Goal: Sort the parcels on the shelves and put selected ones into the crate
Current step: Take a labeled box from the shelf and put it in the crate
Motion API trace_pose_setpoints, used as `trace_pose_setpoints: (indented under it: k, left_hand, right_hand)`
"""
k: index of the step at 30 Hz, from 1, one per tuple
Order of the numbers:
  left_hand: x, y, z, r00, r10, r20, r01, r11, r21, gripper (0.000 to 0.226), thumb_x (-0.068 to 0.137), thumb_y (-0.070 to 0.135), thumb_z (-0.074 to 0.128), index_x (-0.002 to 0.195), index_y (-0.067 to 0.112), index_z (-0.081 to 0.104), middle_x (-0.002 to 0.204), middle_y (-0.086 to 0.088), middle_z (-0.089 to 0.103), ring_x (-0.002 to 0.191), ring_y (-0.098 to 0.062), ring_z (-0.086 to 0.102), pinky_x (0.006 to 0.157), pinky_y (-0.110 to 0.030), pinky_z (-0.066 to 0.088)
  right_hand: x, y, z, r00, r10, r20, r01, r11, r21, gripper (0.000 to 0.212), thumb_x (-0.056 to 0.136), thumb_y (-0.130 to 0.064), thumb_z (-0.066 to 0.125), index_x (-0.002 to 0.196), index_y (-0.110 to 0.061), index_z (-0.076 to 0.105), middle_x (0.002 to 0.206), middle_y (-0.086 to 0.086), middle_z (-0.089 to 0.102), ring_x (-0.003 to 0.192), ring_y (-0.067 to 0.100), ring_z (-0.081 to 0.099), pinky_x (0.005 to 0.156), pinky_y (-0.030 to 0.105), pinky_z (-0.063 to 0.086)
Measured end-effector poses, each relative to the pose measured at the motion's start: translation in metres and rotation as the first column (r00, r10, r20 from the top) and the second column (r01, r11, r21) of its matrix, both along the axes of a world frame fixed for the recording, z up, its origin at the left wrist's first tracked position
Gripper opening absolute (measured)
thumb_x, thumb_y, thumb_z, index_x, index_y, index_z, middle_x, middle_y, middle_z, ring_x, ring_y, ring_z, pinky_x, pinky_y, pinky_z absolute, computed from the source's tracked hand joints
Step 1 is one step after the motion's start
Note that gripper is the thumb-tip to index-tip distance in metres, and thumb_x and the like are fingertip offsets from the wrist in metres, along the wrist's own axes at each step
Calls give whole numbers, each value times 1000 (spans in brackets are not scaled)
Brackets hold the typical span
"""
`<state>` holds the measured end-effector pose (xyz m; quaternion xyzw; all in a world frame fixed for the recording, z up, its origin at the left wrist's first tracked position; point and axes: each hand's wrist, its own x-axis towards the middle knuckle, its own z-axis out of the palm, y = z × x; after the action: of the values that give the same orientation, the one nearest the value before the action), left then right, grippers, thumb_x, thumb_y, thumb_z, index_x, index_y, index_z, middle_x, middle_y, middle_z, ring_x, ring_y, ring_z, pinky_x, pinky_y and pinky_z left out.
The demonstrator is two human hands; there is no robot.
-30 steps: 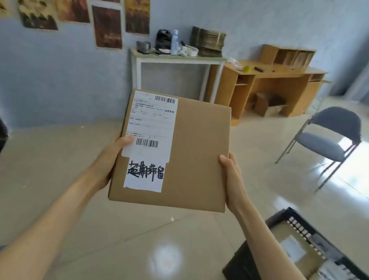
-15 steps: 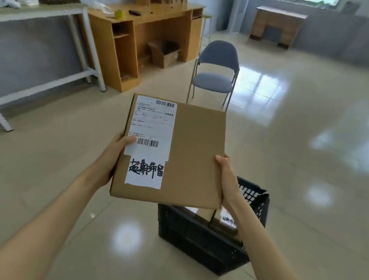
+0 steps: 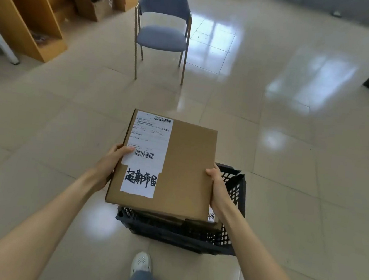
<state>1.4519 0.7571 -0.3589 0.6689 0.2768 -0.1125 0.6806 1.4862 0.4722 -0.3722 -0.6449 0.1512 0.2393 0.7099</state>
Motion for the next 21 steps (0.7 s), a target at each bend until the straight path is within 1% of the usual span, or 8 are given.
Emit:
trace_pose_setpoints:
  k: [2,3,7,10,12,15,19,21]
  left_hand:
    - [19,2,-24,998,-41,-55,42,999,15,43,90,43,58,125,20,48,105,-7,69,87,-24,67,81,-43,54]
    - [25,0,-34,994,-67,-85,68,998,17,43,91,43,57,126,20,48,107,-6,69,89,-24,66,81,-42,53]
    - [56,-7,-71,981,-115,-156,120,993,18,44,91,43,57,127,21,49,108,-4,69,91,-22,66,74,-36,51]
    - [72,-15,-94,970,-142,-196,149,989,22,43,90,44,57,127,23,50,111,-3,68,95,-22,66,70,-34,50]
    - [79,-20,-114,965,-151,-216,161,987,28,39,91,44,56,124,24,52,110,-2,69,95,-21,66,71,-34,51]
    - [84,-26,-149,958,-140,-248,154,987,36,37,92,42,56,124,24,53,107,-3,69,90,-20,66,70,-34,50]
    - [88,-31,-195,960,-65,-273,88,994,72,45,92,37,60,131,17,48,113,-8,67,90,-22,67,65,-32,51]
    - [91,-32,-216,964,-42,-263,79,988,132,42,94,33,59,130,14,50,115,-9,65,88,-21,66,66,-31,52]
  right_hand:
    - [12,3,-23,999,-4,-51,4,1000,1,37,96,-29,40,132,-28,47,126,8,62,117,29,58,98,50,49]
    - [14,3,-34,997,-13,-81,13,1000,-3,33,96,-28,39,128,-26,48,127,11,60,119,31,56,99,51,48]
    - [27,-2,-76,977,-72,-198,70,997,-19,36,97,-30,38,129,-17,49,129,14,59,121,32,54,101,50,45]
    - [37,-8,-100,970,-78,-232,71,997,-42,32,95,-30,39,123,-22,51,127,11,59,121,30,53,105,53,41]
    - [45,-14,-118,964,-95,-250,83,995,-58,24,96,-26,39,118,-26,50,122,7,59,117,27,53,105,51,40]
    - [54,-23,-145,960,-85,-267,69,995,-67,28,98,-22,38,124,-28,46,117,2,58,109,20,53,103,49,41]
    - [64,-27,-183,956,-39,-292,9,995,-103,43,100,-25,38,142,-34,38,128,-2,56,114,18,52,106,53,38]
    - [68,-27,-200,947,-2,-321,-34,994,-106,47,102,-27,38,148,-37,31,132,-4,52,117,17,50,108,53,36]
